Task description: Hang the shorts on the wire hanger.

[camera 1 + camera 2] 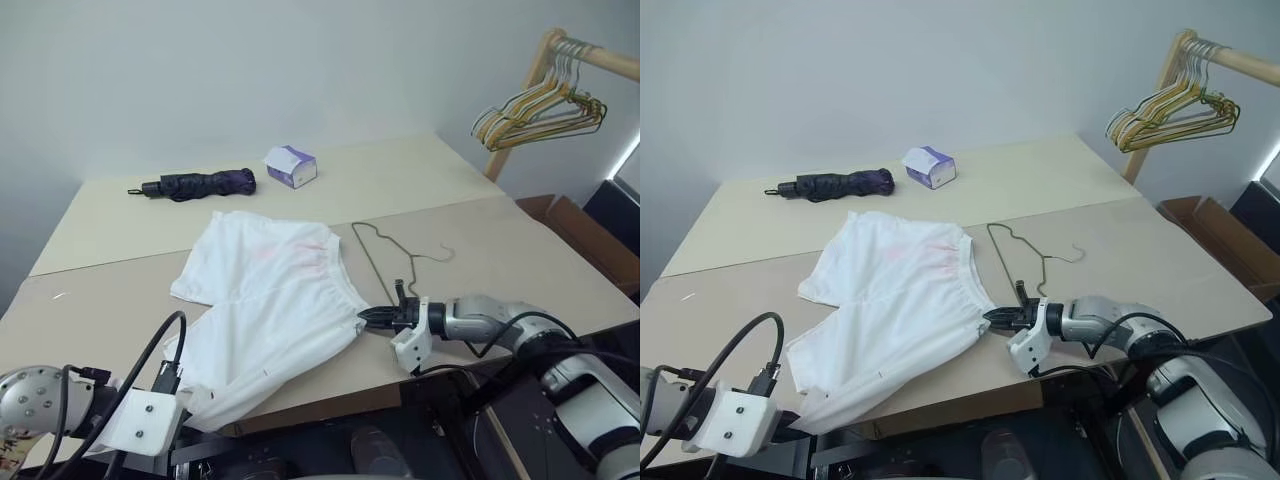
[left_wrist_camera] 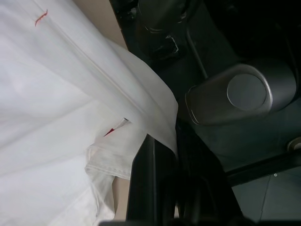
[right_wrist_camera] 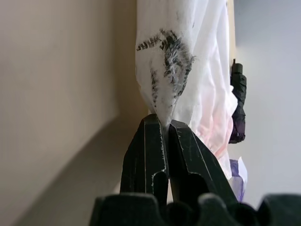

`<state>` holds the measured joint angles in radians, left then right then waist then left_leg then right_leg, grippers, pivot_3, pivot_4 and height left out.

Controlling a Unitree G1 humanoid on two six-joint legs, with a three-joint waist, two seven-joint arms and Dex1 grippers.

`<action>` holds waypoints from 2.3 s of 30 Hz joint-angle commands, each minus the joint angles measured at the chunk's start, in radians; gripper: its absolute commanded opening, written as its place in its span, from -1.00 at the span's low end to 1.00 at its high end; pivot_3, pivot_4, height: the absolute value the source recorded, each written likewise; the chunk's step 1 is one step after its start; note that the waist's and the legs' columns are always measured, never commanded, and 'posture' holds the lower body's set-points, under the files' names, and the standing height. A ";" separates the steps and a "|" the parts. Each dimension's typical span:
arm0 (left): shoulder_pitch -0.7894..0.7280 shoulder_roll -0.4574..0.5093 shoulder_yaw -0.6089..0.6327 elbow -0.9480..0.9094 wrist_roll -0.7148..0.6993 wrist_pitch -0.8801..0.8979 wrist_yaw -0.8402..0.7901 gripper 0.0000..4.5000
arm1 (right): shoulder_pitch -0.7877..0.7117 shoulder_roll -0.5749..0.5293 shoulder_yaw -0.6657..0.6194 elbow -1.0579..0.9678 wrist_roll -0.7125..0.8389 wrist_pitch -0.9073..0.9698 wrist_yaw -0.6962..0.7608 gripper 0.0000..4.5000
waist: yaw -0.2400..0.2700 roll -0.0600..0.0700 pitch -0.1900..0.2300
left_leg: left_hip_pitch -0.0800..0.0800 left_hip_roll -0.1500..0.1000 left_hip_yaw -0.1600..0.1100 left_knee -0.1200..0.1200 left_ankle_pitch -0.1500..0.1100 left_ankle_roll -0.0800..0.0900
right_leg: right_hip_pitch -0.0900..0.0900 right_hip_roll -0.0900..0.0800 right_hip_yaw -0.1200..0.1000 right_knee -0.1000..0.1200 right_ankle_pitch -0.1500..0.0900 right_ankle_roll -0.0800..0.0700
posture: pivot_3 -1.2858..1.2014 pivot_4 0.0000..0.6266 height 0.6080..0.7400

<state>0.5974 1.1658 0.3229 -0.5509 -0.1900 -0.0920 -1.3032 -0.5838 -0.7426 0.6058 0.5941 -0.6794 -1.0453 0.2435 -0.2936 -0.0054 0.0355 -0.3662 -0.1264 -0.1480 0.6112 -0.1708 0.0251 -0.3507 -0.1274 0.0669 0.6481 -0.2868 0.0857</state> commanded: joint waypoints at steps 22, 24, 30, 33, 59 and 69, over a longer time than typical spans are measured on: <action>-0.312 -0.019 0.129 0.151 -0.388 0.203 -0.111 0.70 | 0.412 -0.277 -0.309 -0.670 0.664 0.675 0.626 0.98 | 0.123 -0.004 0.002 | -0.003 0.002 -0.001 0.005 -0.012 -0.007 | -0.002 -0.002 -0.004 0.000 -0.008 -0.006 | -0.16 -0.97 1.00; -0.434 -0.054 0.078 0.130 -0.483 0.318 -0.018 0.70 | 0.426 -0.268 -0.384 -0.712 0.754 0.829 0.627 0.98 | 0.125 -0.003 0.003 | -0.005 0.002 -0.001 0.006 -0.012 -0.008 | -0.002 -0.002 -0.003 0.000 -0.008 -0.005 | -0.17 -0.98 1.00; -0.635 -0.188 -0.049 0.143 -0.543 0.481 0.146 0.70 | 0.423 -0.240 -0.471 -0.793 0.768 1.218 0.591 0.98 | 0.101 0.002 0.000 | -0.007 0.003 0.000 0.008 -0.015 -0.009 | -0.003 -0.002 -0.004 0.000 -0.004 0.001 | -0.21 -1.00 1.00; -0.733 -0.261 -0.118 0.153 -0.571 0.584 0.234 0.70 | 0.373 -0.206 -0.454 -0.821 0.739 1.513 0.549 0.98 | 0.086 0.002 0.000 | -0.011 0.003 -0.002 0.012 -0.015 -0.008 | -0.005 -0.001 -0.007 0.000 -0.003 0.001 | -0.22 -1.00 1.00; -0.814 -0.432 -0.215 0.116 -0.511 0.618 0.331 0.70 | -0.039 0.153 -0.347 -0.380 0.680 2.048 0.376 -0.92 | -0.047 0.002 -0.003 | -0.017 0.001 -0.004 0.018 -0.012 -0.001 | -0.006 -0.001 -0.007 -0.001 0.000 0.005 | -0.23 -1.00 1.00; -0.883 -0.487 -0.251 0.169 -0.465 0.586 0.363 0.70 | -0.001 0.086 -0.380 -0.501 0.630 1.942 0.301 -1.00 | -0.042 0.002 -0.003 | -0.018 0.000 -0.005 0.019 -0.012 -0.001 | -0.006 -0.001 -0.007 -0.001 0.000 0.006 | -0.25 -1.00 1.00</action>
<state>-0.2488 0.6872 0.0683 -0.3929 -0.6680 0.5209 -0.9540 -0.5772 -0.6263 0.2556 0.1568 -0.0164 0.9654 0.5709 -0.3351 -0.0036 0.0328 -0.3845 -0.1263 -0.1528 0.6299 -0.1831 0.0237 -0.3573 -0.1285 0.0594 0.6468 -0.2872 0.0921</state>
